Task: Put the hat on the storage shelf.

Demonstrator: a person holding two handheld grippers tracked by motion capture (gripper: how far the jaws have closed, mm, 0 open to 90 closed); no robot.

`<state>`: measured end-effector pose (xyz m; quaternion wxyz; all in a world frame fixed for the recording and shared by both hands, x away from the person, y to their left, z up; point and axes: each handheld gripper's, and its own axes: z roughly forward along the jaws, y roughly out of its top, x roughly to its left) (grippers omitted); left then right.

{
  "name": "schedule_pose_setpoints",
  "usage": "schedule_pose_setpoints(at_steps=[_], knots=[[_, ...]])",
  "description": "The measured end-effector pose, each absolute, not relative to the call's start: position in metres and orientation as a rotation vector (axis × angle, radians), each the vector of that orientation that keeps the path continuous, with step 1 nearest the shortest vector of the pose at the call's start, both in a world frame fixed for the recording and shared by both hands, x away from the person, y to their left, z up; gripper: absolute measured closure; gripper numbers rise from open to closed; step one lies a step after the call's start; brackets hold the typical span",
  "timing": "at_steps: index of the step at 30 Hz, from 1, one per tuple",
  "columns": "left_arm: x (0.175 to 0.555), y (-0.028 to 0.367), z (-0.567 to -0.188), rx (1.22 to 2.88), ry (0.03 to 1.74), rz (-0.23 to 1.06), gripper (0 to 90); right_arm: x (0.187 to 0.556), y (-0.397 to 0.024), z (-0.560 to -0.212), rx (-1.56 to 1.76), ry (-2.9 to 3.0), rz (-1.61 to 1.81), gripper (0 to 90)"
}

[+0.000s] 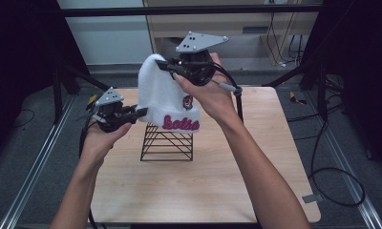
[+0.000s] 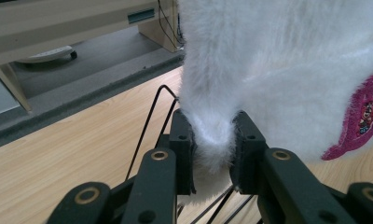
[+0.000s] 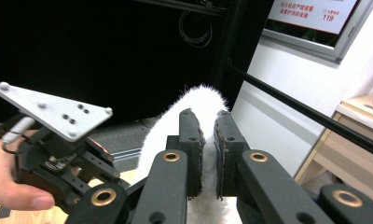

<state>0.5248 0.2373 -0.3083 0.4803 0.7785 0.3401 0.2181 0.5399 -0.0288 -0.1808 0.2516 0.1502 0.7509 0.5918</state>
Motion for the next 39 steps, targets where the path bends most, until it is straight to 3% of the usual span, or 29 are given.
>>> schedule_pose_setpoints(at_steps=[14, 39], knots=[[0.513, 0.237, -0.313, 1.914, 0.862, 0.644, 73.8, 0.557, -0.03, -0.2, 0.462, 2.079, 1.548, 83.5], [0.514, 0.237, -0.347, 1.924, 0.907, 0.664, 73.4, 0.564, -0.029, -0.232, 0.471, 2.15, 1.468, 83.2]])
